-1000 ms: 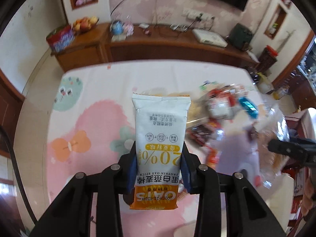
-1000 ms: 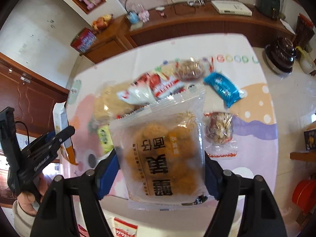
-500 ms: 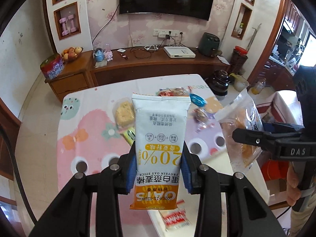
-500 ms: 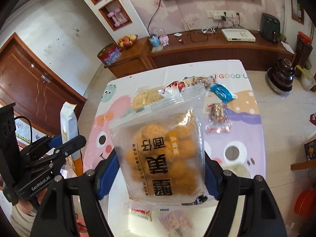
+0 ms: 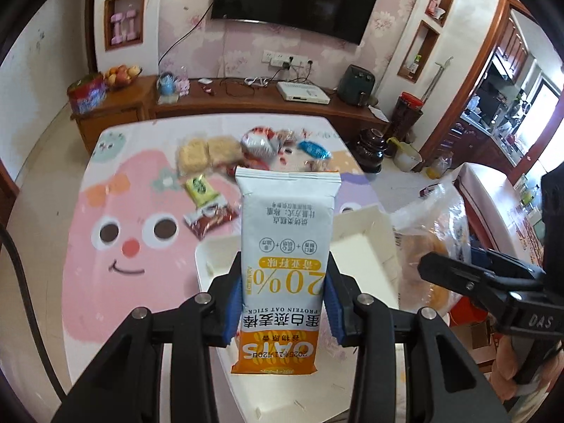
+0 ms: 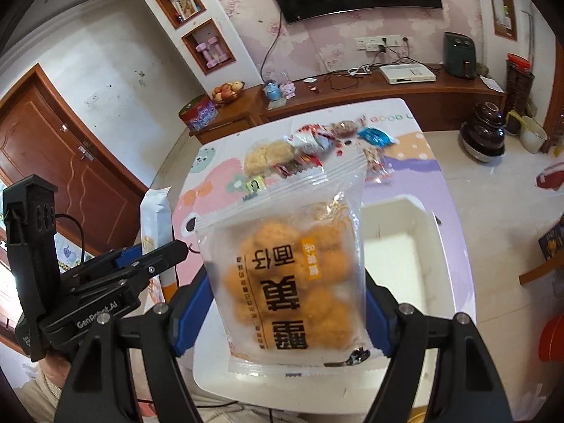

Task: Organize snacks
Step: 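Carry OATS bar and cake bag into the white tray and release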

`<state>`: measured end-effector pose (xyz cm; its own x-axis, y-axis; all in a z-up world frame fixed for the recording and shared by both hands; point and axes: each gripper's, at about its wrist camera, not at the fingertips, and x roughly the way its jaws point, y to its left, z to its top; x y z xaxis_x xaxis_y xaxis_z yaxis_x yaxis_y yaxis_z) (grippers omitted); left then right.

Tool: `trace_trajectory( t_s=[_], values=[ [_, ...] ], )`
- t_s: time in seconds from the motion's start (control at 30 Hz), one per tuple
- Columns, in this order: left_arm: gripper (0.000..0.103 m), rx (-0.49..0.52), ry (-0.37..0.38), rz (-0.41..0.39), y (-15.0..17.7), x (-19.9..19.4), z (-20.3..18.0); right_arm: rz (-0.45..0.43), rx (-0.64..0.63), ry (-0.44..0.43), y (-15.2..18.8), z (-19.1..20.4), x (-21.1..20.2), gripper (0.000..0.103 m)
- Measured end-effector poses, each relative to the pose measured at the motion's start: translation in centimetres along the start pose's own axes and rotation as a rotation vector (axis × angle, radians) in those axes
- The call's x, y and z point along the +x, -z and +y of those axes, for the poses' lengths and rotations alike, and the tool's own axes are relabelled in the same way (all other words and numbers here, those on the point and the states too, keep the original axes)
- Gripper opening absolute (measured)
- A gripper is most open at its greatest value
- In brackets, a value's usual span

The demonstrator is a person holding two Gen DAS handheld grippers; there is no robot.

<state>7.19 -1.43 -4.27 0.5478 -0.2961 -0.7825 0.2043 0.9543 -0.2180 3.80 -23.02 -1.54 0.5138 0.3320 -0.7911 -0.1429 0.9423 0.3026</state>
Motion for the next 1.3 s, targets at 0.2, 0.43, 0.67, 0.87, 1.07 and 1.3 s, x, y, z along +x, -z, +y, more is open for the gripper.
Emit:
trace_trajectory(
  t_s=[0.2, 0.43, 0.67, 0.87, 1.07, 1.3],
  values=[
    [0.039, -0.032, -0.060, 0.042, 2.7, 2.0, 0.4, 0.016, 0.018, 0.047, 2.4, -0.6, 0.8, 0.076],
    [0.039, -0.014, -0.097, 0.070, 3.5, 3.0, -0.5, 0.042, 0.030, 0.110, 3.9, -1.2, 2.4, 0.076],
    [0.039, 0.005, -0.100, 0.112, 4.1, 4.2, -1.3, 0.084, 0.014, 0.141, 4.9, -0.9, 3.8, 0.076],
    [0.039, -0.001, -0.106, 0.132, 4.2, 4.7, -1.2, 0.121, 0.016, 0.151, 5.0, -1.1, 4.8, 0.078],
    [0.041, 0.007, -0.109, 0.147, 4.4, 4.9, -1.4, 0.120, 0.021, 0.155, 5.0, -1.2, 4.8, 0.079],
    [0.081, -0.009, -0.117, 0.121, 4.4, 4.4, -1.2, 0.096, 0.022, 0.156, 4.9, -0.8, 4.1, 0.079]
  ],
)
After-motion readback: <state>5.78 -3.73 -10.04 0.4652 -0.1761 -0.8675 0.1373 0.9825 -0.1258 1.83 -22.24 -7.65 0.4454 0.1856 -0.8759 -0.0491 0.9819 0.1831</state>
